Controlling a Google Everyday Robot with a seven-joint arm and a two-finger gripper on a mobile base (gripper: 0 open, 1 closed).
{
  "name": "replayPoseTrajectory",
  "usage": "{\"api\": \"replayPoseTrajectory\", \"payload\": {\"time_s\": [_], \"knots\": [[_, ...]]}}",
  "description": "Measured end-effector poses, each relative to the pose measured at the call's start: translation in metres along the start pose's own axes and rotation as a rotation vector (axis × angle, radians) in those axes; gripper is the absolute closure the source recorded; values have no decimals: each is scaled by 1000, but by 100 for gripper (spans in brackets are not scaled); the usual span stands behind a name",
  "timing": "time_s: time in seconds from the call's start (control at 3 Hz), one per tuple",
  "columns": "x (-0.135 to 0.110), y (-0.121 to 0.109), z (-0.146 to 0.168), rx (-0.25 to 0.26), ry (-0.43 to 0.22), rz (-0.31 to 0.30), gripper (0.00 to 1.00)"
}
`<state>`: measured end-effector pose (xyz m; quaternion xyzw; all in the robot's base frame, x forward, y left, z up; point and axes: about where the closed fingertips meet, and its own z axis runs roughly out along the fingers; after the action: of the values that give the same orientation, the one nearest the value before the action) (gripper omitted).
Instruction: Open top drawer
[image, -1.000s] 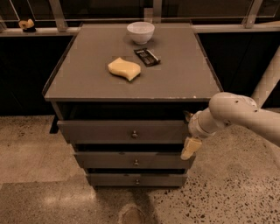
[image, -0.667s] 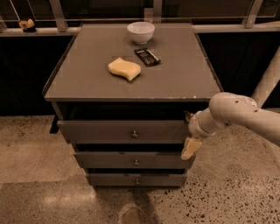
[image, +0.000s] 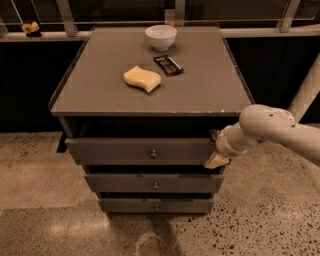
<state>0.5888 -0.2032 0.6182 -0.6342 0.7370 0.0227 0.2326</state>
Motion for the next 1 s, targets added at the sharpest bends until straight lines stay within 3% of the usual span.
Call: {"api": "replayPoseTrajectory", "payload": {"time_s": [0.67, 1.0], "knots": [[0, 0, 0, 0, 0, 0, 88], [-3, -3, -7, 0, 0, 0, 100]]}}
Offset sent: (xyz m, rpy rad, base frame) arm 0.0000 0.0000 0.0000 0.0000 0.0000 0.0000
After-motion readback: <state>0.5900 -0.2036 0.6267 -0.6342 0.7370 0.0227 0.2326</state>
